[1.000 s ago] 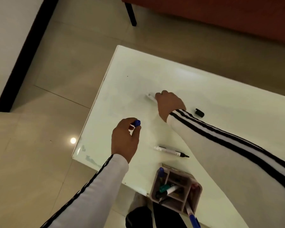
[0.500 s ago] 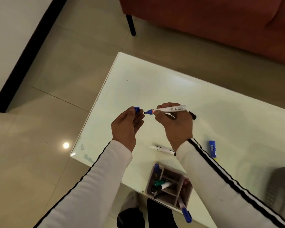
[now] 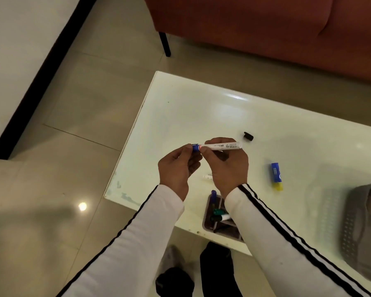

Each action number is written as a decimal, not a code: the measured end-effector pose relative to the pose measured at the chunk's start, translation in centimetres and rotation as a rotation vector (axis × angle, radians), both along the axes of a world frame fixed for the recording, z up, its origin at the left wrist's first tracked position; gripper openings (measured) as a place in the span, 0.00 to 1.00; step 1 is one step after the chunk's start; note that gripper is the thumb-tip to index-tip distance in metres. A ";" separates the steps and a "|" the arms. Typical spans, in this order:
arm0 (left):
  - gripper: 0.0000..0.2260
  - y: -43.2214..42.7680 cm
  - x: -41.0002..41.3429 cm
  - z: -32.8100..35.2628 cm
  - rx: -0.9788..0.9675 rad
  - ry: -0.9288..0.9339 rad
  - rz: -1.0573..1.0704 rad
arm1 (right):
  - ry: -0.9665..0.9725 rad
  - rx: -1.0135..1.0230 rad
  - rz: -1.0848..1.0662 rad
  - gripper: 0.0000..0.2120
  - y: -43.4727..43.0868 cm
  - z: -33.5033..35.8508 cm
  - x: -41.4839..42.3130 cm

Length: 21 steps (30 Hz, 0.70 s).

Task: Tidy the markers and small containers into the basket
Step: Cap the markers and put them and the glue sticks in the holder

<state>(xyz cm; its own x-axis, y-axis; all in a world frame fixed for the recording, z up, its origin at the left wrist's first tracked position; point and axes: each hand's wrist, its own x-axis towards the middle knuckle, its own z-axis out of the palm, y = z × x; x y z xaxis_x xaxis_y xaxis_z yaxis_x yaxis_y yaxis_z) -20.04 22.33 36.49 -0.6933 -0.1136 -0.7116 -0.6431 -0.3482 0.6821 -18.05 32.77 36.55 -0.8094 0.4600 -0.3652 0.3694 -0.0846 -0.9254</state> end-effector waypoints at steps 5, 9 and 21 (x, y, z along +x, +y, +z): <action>0.07 -1.9 2.3 1.1 -0.051 0.019 0.022 | -0.040 0.029 -0.071 0.08 -3.0 0.9 2.5; 0.06 -2.5 4.2 2.5 -0.108 0.075 -0.014 | -0.033 0.034 -0.144 0.07 -4.7 2.1 4.6; 0.12 -9.0 10.2 -0.4 -0.401 -0.101 -0.188 | -0.263 -1.022 -0.629 0.13 -11.8 5.4 16.5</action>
<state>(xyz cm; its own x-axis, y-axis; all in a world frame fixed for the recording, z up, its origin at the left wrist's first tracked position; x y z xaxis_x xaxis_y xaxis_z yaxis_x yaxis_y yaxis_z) -9.88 13.35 36.07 -0.6579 -0.2732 -0.7018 -0.7398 0.0601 0.6702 -1.50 20.99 41.92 -0.3973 0.1501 -0.9054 0.1675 -0.9581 -0.2323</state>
